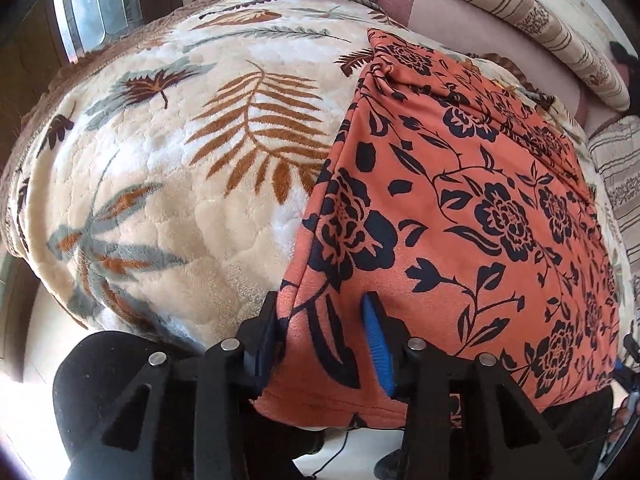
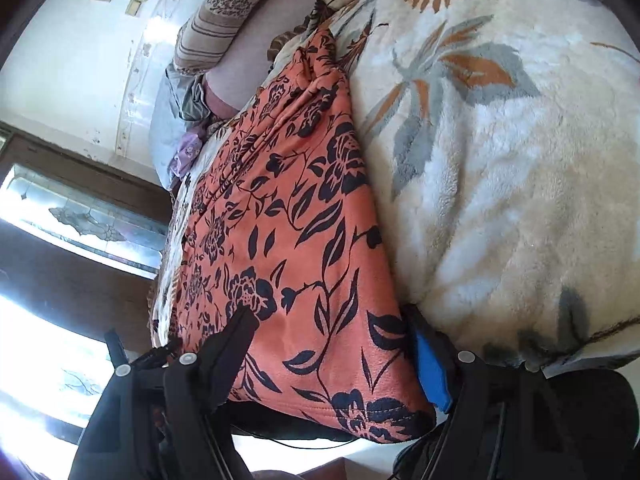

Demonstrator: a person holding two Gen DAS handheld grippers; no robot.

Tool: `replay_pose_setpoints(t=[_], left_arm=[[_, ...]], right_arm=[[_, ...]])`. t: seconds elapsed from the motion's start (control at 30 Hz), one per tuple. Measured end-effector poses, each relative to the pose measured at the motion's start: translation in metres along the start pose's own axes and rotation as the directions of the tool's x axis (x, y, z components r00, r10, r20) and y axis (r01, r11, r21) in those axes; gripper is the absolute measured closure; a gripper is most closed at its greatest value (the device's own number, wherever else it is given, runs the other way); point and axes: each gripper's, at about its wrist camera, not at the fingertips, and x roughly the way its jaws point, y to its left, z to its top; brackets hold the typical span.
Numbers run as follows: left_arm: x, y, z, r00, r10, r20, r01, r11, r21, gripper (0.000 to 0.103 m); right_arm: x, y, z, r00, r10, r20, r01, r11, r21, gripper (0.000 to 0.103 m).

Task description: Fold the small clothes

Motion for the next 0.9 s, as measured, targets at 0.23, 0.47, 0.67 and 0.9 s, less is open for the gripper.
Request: replay_pose_setpoints(t=[0.23, 0.47, 0.67, 0.9], left_arm=[[-0.001, -0.005, -0.003, 1.000, 0.023, 0.019, -0.023, 1.000, 0.012, 0.062], [-0.004, -0.004, -0.007, 0.999, 0.018, 0.026, -0.019, 0.999, 0.043, 0.080], [-0.008, -0.004, -0.005, 0.999, 0.019, 0.035, -0.020, 0.998, 0.052, 0.090], [-0.002, -0.009, -0.002, 0.999, 0.027, 0.028, -0.029, 0.997, 0.072, 0.088]], right_arm=[[0.003, 0.007, -0.001, 0.999, -0.036, -0.010, 0.036, 0.999, -0.029, 0.025], [0.008, 0.018, 0.000, 0.992, -0.121, -0.039, 0.118, 0.991, -0.061, 0.035], [-0.006, 0.017, 0.001, 0.990, -0.138, -0.033, 0.136, 0.989, -0.053, 0.083], [0.000, 0.006, 0.002, 0.994, -0.095, -0.044, 0.096, 0.995, 0.014, 0.050]])
